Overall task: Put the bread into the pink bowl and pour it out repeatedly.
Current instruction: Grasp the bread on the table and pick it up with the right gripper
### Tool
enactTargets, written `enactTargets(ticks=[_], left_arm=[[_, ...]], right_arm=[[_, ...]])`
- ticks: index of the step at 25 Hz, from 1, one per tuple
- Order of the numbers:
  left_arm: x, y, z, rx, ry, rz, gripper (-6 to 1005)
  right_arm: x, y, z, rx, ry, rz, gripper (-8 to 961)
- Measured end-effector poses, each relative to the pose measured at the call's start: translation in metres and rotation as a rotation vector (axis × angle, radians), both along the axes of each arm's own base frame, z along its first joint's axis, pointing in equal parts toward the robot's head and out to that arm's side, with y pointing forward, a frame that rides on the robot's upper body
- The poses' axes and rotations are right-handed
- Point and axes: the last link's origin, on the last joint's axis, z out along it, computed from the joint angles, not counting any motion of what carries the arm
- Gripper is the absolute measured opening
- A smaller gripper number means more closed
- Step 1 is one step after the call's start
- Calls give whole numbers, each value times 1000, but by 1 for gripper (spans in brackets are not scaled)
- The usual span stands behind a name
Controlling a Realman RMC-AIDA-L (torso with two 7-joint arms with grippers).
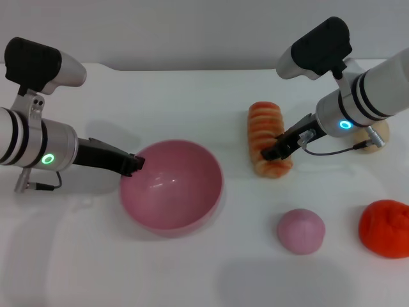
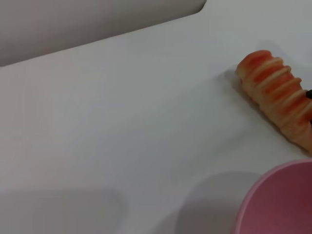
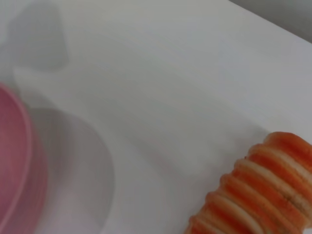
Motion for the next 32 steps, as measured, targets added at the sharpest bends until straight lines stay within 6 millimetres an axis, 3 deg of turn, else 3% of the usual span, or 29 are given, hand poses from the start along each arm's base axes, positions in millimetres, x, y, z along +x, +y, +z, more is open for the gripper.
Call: enactTargets(ticks=[32], left_arm=[[2, 1, 0, -8, -1, -5, 46]], right_arm=[[-5, 2, 6, 29, 19, 40, 223]])
